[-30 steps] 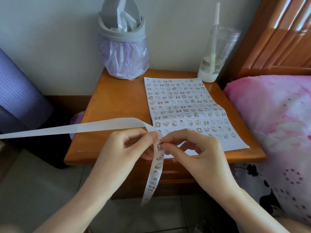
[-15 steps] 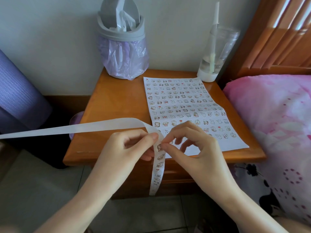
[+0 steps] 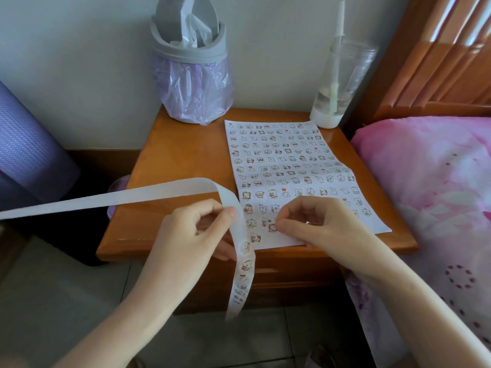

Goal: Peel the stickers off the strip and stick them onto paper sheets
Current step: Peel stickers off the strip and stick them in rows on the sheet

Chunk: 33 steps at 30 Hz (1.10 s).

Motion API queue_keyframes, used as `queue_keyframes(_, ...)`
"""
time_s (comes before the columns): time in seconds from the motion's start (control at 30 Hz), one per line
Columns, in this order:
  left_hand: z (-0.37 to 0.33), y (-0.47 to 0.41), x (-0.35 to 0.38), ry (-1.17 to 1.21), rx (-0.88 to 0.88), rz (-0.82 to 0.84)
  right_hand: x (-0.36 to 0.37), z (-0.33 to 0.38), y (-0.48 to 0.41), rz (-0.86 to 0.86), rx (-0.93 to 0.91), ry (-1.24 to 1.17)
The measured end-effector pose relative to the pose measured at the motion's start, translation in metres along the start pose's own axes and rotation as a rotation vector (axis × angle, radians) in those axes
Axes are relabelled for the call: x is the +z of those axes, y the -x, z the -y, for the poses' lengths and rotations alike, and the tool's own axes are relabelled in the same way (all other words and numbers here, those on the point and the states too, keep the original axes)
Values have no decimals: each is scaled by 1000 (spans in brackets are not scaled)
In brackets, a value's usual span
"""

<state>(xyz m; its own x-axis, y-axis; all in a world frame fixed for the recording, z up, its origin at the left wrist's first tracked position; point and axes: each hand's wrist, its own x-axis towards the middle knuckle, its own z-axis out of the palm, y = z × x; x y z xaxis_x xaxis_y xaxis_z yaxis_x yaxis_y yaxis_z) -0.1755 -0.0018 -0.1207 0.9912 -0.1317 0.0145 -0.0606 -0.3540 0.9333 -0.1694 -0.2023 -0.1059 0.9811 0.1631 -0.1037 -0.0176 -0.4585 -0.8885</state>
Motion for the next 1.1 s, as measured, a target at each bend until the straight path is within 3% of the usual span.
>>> queue_keyframes(0.53, 7, -4, 5, -47, -43, 41, -2, 1, -8, 55, 24, 36)
queue_keyframes(1.1, 7, -4, 5, -118, -29, 29, 6, -1, -7, -24, -5, 152)
